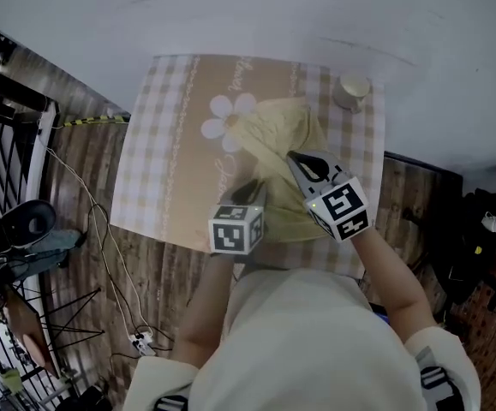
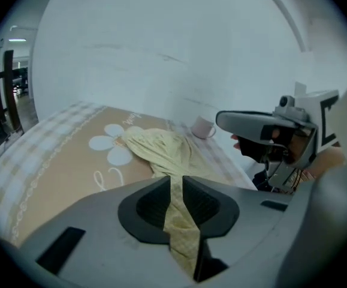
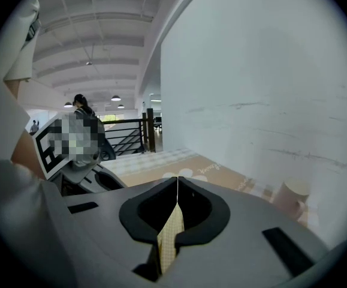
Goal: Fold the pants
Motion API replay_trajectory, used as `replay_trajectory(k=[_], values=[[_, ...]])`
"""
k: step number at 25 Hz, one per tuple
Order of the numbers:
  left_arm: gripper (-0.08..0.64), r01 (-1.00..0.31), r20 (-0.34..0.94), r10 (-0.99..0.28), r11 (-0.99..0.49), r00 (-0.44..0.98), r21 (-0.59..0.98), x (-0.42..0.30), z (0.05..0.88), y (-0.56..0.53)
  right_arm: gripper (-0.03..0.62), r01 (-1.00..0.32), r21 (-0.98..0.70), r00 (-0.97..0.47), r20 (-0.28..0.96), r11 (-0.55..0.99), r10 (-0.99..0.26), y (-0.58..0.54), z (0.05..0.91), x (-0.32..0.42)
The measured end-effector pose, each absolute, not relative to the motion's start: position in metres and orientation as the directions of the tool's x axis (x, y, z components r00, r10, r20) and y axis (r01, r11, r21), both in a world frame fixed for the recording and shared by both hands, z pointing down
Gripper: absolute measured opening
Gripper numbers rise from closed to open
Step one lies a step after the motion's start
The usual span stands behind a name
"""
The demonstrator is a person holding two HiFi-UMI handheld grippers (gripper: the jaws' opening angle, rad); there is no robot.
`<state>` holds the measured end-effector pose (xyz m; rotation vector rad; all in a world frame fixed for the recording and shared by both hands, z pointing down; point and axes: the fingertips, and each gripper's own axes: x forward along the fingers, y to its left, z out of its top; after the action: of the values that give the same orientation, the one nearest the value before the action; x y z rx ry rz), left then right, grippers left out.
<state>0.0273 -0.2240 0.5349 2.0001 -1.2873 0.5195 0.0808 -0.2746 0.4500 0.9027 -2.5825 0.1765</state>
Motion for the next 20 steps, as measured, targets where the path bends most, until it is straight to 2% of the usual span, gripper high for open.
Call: replay_trajectory(k=[5, 11, 12, 14, 15, 20], values=[[0.048, -0.929, 0.640, -0.682, -0.181, 0.354, 0.322, -0.025, 0.535, -0.243, 0.002, -0.541, 0.068, -0.731, 0.455, 0.838, -0.509, -0.286, 0.468, 0.031], [0.044, -0.939, 0.629, -0.707, -0.152, 0.322, 0.309, -0.064, 0.537, -0.262, 0.006, -0.437, 0.146, -0.708, 0.552, 0.888, -0.440, -0.295, 0.510, -0.017], [0.043, -0.939, 0.628, -0.709, -0.149, 0.321, 0.311, -0.068, 0.538, -0.264, 0.016, -0.425, 0.155, -0.699, 0.569, 0.892, -0.432, -0.296, 0.517, -0.022], [0.044, -0.938, 0.627, -0.709, -0.144, 0.321, 0.316, -0.075, 0.540, -0.267, 0.096, -0.408, 0.165, -0.680, 0.602, 0.898, -0.419, -0.300, 0.531, -0.030], [0.044, -0.937, 0.628, -0.709, -0.144, 0.322, 0.319, -0.078, 0.541, -0.269, 0.108, -0.402, 0.171, -0.668, 0.617, 0.899, -0.416, -0.302, 0.538, -0.033], [0.043, -0.933, 0.634, -0.698, -0.145, 0.333, 0.330, -0.085, 0.550, -0.275, 0.115, -0.395, 0.241, -0.589, 0.674, 0.887, -0.445, -0.316, 0.567, -0.036]])
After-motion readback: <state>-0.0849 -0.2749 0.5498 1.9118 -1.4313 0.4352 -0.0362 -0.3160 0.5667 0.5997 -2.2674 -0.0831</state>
